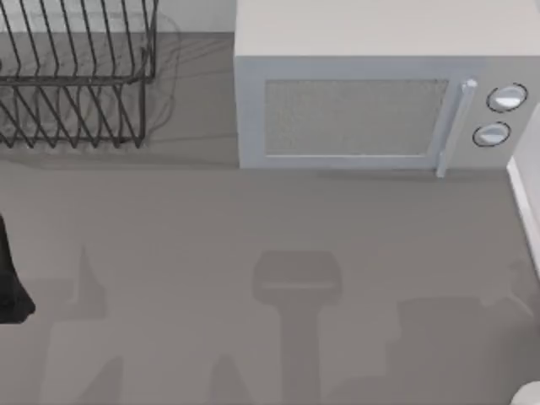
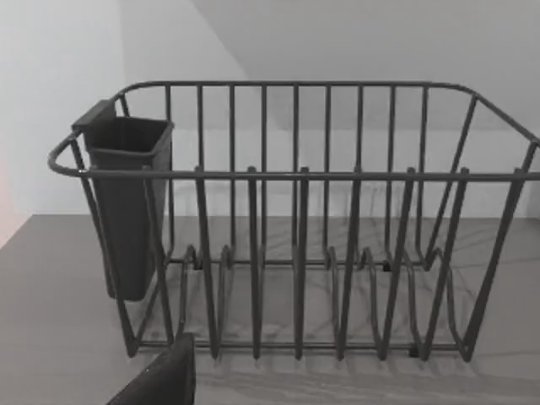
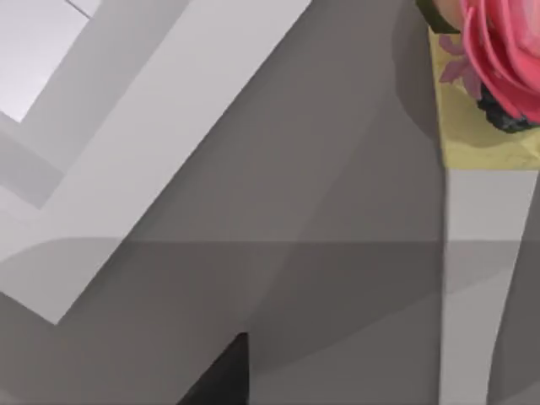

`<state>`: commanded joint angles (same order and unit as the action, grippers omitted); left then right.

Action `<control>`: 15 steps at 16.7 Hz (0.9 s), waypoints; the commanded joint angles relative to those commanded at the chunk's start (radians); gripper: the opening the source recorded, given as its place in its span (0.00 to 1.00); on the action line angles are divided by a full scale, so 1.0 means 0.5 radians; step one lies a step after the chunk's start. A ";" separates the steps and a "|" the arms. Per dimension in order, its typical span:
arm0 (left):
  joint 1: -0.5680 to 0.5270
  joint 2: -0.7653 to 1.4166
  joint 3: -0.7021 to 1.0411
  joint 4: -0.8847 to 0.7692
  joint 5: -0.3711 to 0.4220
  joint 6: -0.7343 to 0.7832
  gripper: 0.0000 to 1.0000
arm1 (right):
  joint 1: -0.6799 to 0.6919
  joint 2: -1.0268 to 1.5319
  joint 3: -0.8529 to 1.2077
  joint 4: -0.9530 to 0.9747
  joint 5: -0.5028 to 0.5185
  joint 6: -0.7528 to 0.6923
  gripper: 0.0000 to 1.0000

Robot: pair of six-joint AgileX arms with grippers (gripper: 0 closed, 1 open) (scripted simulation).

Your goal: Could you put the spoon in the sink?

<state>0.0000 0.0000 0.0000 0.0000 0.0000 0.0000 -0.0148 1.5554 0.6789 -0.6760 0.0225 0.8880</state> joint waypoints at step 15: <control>0.000 0.000 0.000 0.000 0.000 0.000 1.00 | -0.009 -0.347 0.562 -0.909 0.000 -0.014 0.00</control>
<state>0.0000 0.0000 0.0000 0.0000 0.0000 0.0000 -0.0192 1.3819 0.9601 -1.1305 0.0226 0.8808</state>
